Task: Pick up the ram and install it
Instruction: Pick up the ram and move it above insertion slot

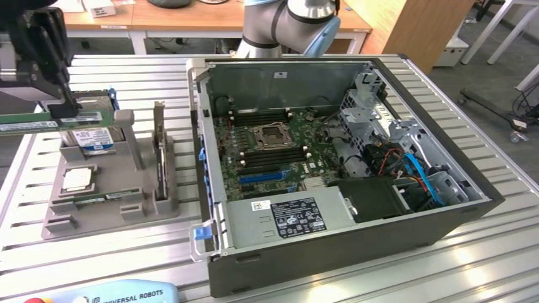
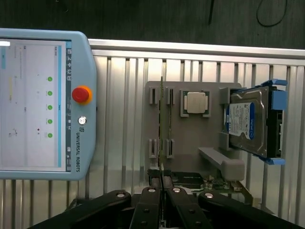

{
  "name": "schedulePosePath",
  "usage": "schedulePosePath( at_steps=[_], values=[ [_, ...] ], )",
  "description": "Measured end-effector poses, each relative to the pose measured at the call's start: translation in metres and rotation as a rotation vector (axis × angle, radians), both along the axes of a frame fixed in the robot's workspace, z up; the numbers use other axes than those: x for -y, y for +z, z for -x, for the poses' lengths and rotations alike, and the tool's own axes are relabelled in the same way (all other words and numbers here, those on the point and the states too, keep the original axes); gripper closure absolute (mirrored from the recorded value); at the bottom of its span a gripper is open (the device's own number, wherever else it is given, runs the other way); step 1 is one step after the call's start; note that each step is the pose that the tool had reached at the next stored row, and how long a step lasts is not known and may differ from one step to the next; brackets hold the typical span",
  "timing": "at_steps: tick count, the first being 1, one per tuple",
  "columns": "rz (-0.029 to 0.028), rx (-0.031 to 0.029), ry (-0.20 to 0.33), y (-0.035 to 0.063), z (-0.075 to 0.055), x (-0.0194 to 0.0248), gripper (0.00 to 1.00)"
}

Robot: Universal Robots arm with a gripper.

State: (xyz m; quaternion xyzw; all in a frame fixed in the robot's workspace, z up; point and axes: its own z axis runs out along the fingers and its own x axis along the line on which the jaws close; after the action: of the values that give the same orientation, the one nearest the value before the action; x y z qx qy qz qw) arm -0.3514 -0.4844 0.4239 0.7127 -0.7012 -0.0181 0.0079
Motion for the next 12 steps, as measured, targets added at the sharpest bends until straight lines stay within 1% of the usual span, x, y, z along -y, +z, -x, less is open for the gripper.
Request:
schedulePosePath(
  at_steps=[6, 12],
  values=[
    [0.0000, 0.0000, 0.000, 0.0000, -0.023, 0.0000, 0.88],
    [-0.0002, 0.0001, 0.000, -0.0001, -0.050, 0.0000, 0.88]
  ],
)
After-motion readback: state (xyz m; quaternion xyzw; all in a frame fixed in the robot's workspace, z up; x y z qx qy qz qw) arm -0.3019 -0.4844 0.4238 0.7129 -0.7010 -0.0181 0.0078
